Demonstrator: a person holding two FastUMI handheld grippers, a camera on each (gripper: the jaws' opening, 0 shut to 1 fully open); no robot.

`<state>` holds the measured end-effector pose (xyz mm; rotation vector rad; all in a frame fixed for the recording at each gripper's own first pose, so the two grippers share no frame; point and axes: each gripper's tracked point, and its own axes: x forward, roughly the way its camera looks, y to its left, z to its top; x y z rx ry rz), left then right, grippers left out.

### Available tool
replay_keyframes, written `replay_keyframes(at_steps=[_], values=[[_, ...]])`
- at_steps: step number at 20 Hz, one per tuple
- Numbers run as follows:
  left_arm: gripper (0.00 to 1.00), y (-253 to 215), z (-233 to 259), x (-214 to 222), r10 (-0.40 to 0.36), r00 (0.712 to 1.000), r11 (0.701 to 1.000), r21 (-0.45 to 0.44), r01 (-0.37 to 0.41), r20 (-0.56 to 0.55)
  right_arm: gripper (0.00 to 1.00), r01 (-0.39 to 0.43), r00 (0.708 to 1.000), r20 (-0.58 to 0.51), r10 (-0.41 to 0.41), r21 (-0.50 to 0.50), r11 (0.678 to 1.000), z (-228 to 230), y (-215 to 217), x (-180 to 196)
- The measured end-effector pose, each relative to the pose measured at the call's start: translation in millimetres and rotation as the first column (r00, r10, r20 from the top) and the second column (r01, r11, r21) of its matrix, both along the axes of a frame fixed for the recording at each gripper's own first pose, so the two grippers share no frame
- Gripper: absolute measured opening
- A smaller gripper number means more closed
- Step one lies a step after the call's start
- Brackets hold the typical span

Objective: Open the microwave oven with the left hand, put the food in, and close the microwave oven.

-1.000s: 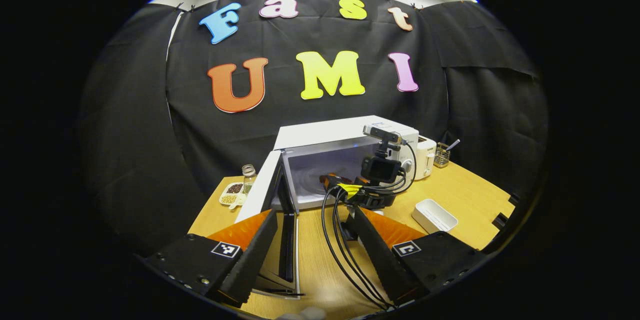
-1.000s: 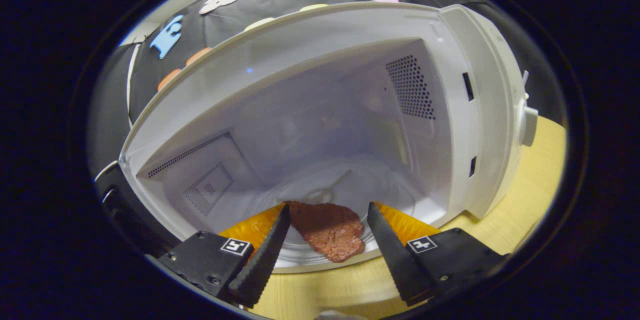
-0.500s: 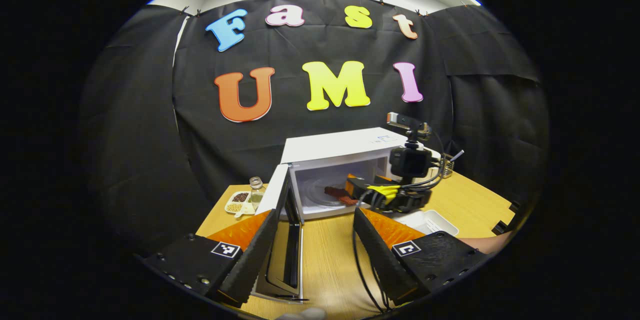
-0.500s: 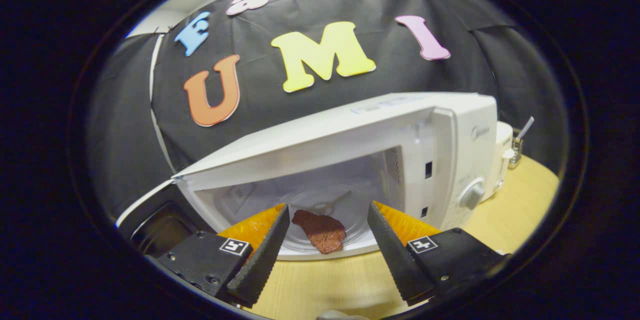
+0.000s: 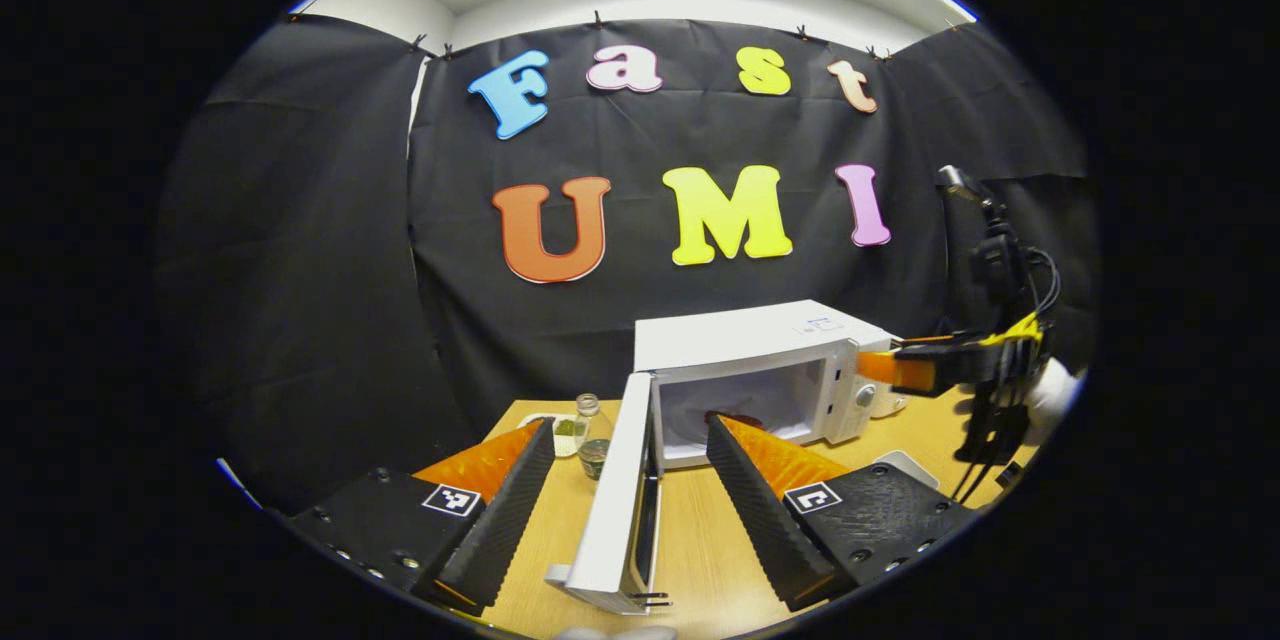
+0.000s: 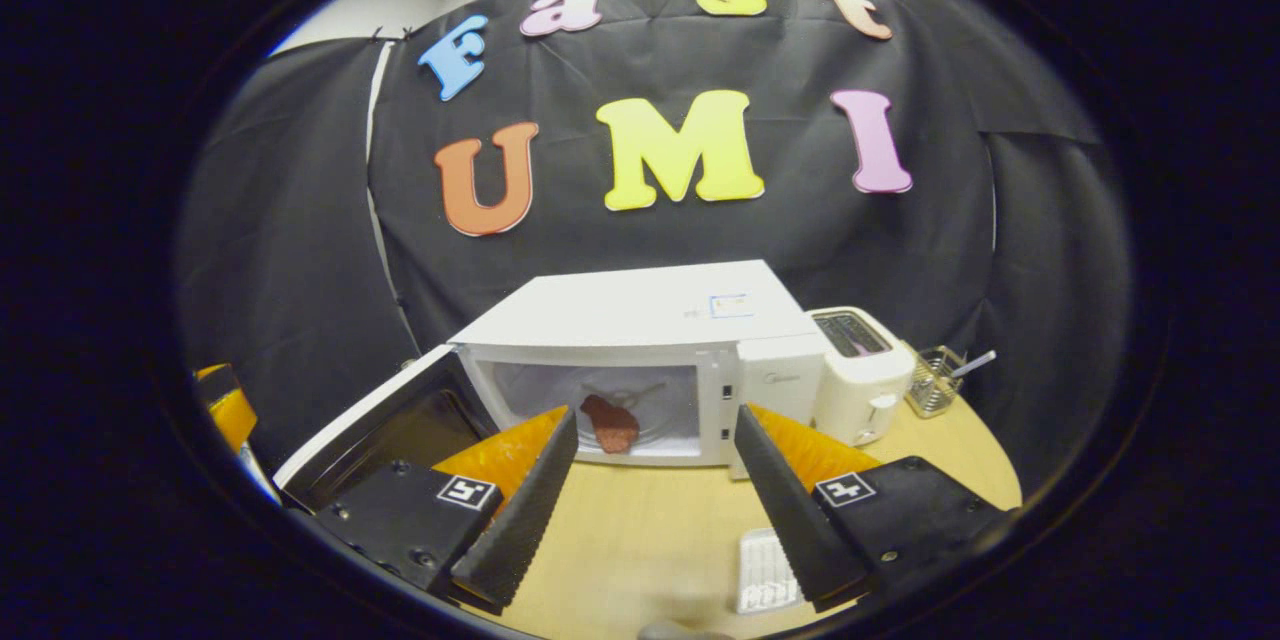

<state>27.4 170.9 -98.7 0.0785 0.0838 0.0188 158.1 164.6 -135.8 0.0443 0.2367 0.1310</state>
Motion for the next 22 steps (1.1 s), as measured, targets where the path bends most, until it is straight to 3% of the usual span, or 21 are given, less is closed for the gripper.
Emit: replay_keyframes(at_steps=[1, 2, 3, 6, 9, 10, 11, 12, 22], values=[[0.89, 9, 1, -4, 0.021, 1.000, 1.000, 0.002, -0.021, 0.006, 1.00, 0.010, 1.000, 0.006, -0.010, -0.021, 1.000, 7, -13, -12], [0.94, 17, 0, -6, 0.035, 0.999, 0.999, -0.004, -0.034, 0.010, 0.90, 0.019, 1.000, 0.009, -0.018, -0.041, 0.999, 12, -25, -25], [0.94, 23, -1, -9, 0.047, 0.999, 0.999, -0.013, -0.047, 0.010, 1.00, 0.032, 0.999, 0.015, -0.031, -0.055, 0.998, 17, -37, -36], [0.83, 36, -14, -17, 0.056, 0.998, 0.998, -0.025, -0.056, -0.003, 1.00, 0.069, 0.998, 0.011, -0.069, -0.063, 0.996, 26, -64, -64], [0.36, 53, -26, -20, 0.082, 0.997, 0.996, -0.023, -0.083, -0.008, 1.00, 0.091, 0.996, 0.009, -0.091, -0.068, 0.993, 30, -82, -82], [0.26, 65, -31, -22, 0.116, 0.993, 0.993, -0.013, -0.117, -0.006, 0.91, 0.097, 0.995, 0.007, -0.096, -0.070, 0.993, 31, -86, -86], [0.16, 75, -37, -23, 0.152, 0.988, 0.988, -0.007, -0.152, -0.011, 1.00, 0.105, 0.994, 0.004, -0.105, -0.070, 0.992, 31, -92, -90], [0.00, 82, -49, -17, 0.168, 0.986, 0.986, -0.006, -0.168, -0.022, 1.00, 0.110, 0.994, 0.000, -0.111, -0.067, 0.992, 31, -96, -93], [0.00, 72, -117, -9, 0.148, 0.980, 0.987, -0.037, -0.154, -0.135, 1.00, 0.144, 0.988, -0.041, -0.146, -0.056, 0.988, 25, -118, -108]])
